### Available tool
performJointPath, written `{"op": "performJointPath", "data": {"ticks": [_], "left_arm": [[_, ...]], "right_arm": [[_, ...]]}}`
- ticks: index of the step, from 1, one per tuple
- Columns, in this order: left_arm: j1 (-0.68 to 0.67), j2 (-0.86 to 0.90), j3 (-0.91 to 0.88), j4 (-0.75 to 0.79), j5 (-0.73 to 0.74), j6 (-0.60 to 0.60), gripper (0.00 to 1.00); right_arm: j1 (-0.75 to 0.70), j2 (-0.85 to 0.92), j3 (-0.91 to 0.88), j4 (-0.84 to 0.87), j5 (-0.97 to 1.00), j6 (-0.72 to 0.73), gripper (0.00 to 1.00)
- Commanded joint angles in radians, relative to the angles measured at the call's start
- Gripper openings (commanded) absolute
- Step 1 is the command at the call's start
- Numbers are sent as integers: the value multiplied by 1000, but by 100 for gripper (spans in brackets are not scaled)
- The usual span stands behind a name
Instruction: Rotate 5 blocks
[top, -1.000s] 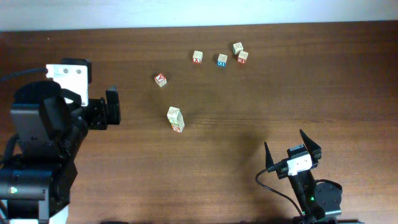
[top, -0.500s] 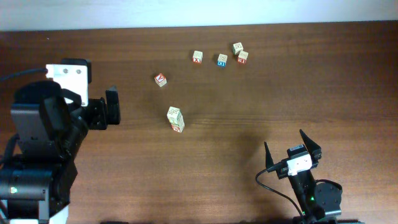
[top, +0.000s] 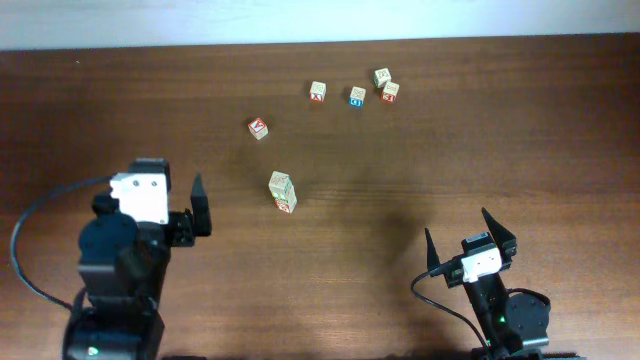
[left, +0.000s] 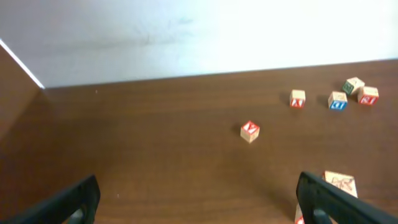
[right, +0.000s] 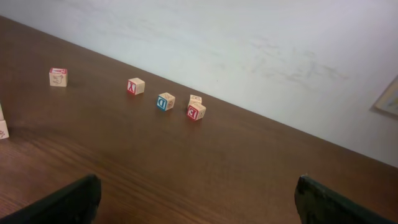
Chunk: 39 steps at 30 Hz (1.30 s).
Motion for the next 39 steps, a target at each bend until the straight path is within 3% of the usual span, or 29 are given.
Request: {"op": "performJointPath", "data": {"ticks": [1, 10, 24, 39], "left_arm": [[6, -80, -114, 48, 0, 2, 99], [6, -270, -418, 311, 48, 2, 99], [6, -538, -742, 509, 48, 2, 99], [6, -686, -824, 533, 42, 66, 99]], "right_arm": [[5, -11, -8, -1, -9, 8, 99], [5, -11, -8, -1, -9, 8, 98], [5, -11, -8, -1, -9, 8, 98], [5, -11, -8, -1, -9, 8, 99]]}}
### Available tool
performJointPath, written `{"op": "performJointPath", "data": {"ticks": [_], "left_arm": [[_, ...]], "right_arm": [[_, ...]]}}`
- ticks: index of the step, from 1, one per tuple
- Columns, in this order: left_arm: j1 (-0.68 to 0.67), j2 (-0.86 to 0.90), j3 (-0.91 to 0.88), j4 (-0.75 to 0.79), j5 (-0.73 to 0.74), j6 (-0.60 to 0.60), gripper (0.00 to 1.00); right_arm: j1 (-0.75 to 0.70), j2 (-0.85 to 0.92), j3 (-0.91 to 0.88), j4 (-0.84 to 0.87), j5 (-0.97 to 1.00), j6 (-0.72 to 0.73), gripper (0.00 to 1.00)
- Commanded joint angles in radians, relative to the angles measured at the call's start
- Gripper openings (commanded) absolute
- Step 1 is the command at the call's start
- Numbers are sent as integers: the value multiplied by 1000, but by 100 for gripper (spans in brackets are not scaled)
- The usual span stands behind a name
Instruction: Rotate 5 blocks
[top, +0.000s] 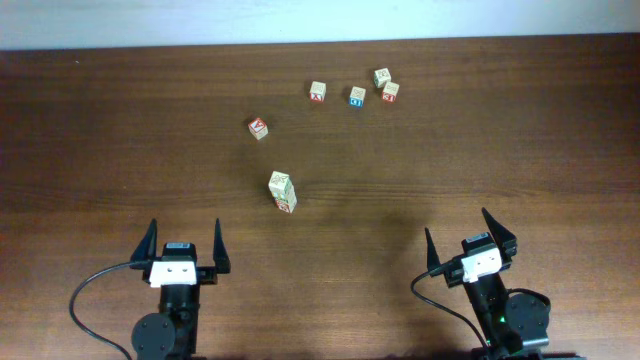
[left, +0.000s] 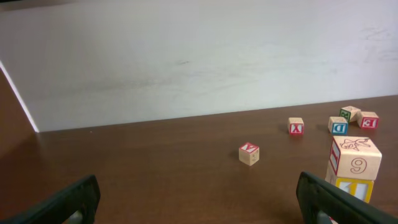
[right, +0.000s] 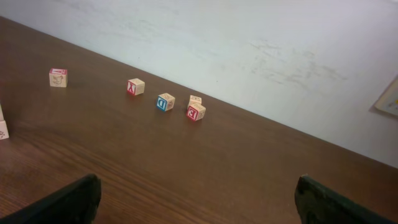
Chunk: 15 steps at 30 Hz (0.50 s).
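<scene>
A two-block stack (top: 283, 192) stands mid-table, its top block showing a 9 (left: 355, 158). A red-topped block (top: 259, 128) lies alone behind it. Further back sit a red-lettered block (top: 318, 92), a blue D block (top: 357, 96), a green block (top: 382, 76) and a red block (top: 391, 92). My left gripper (top: 185, 239) is open at the near left edge, empty. My right gripper (top: 470, 236) is open at the near right, empty. Both stand well short of the blocks.
The table's far edge meets a white wall (left: 186, 56). The brown tabletop (top: 500, 150) stretches between the grippers and the blocks. Cables trail from both arm bases at the near edge.
My left arm has drawn back from beside the stack to the near left edge, gripper still open. The blocks and the right arm have not moved.
</scene>
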Motion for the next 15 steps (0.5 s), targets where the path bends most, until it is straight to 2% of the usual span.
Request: {"op": "performJointPath", "data": {"ticks": [1, 4, 15], "left_arm": [[6, -10, -9, -26, 8, 23, 99], [6, -10, -9, -126, 9, 23, 99], [6, -7, -9, -119, 11, 23, 99]], "right_arm": [[5, -8, -8, -1, -9, 8, 98], [5, -8, -8, -1, -9, 7, 98], [5, -8, -8, -1, -9, 7, 98]]}}
